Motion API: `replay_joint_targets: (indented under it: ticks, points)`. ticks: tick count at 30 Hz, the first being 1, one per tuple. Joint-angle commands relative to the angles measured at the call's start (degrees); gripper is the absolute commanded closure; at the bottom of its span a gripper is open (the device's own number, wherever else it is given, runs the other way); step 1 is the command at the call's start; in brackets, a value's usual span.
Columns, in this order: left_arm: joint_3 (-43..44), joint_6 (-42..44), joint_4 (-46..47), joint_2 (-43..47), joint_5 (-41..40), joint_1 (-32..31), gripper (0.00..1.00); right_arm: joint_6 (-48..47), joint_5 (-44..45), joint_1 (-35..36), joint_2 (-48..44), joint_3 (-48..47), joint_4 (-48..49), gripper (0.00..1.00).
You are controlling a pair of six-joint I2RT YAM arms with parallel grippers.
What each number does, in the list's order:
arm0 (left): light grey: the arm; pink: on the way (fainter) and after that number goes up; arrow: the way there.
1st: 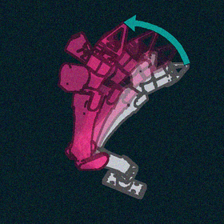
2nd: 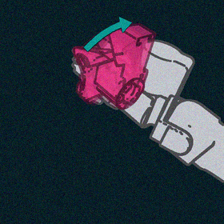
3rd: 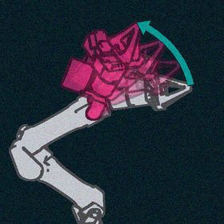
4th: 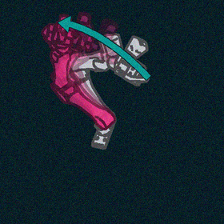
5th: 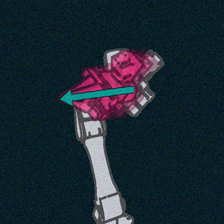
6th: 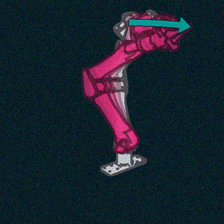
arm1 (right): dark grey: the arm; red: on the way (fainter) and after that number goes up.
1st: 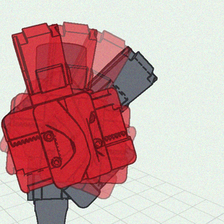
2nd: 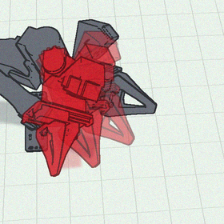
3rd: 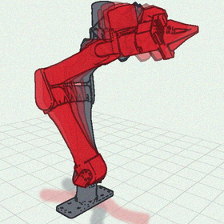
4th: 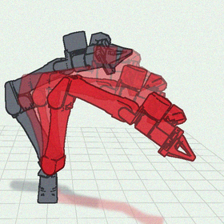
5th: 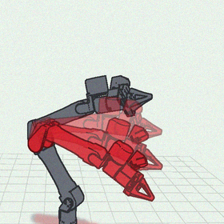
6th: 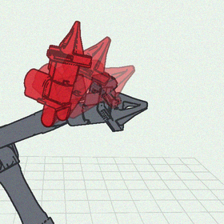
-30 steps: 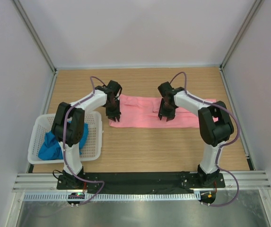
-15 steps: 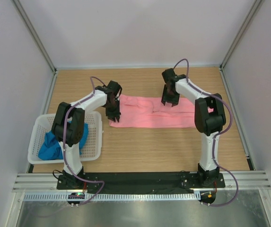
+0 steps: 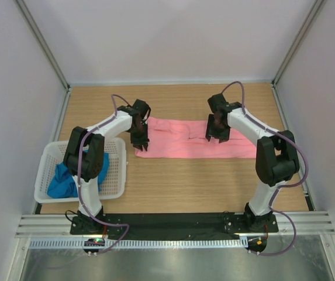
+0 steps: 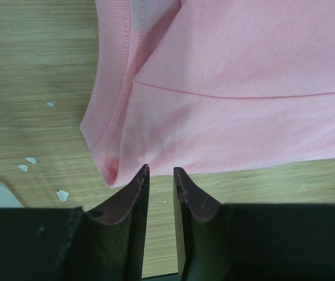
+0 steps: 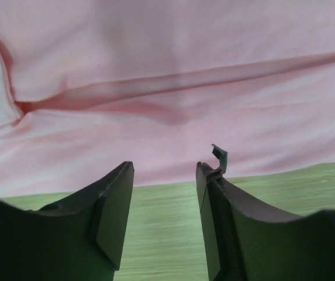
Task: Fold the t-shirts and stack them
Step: Fold the tshirt
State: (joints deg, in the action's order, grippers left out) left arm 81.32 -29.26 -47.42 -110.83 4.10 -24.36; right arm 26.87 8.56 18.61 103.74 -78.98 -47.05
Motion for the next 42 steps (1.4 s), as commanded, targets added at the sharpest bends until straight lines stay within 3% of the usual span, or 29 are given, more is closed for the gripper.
replay_joint_targets:
  ticks: [1,12,29,37,42]
  points:
    - [-0.3,0.1,1.6,1.8,-0.9,-0.1,0.76,2.7,-2.4,2.2,-3.2,5.0,7.1,0.46]
    - [-3.9,0.8,3.2,3.0,-1.6,-0.1,0.76,2.3,1.8,3.6,-1.1,7.9,16.2,0.46]
    - [-2.9,1.1,3.1,0.1,-0.8,-0.1,0.77,1.8,8.1,2.7,3.3,6.3,17.3,0.45]
    - [-3.3,0.7,2.9,-0.9,0.8,-0.1,0.77,0.2,11.1,0.1,7.4,-1.0,17.9,0.42]
    - [-4.2,0.7,3.8,1.0,-0.3,-0.1,0.77,-1.8,11.7,0.1,3.9,-2.8,14.6,0.41]
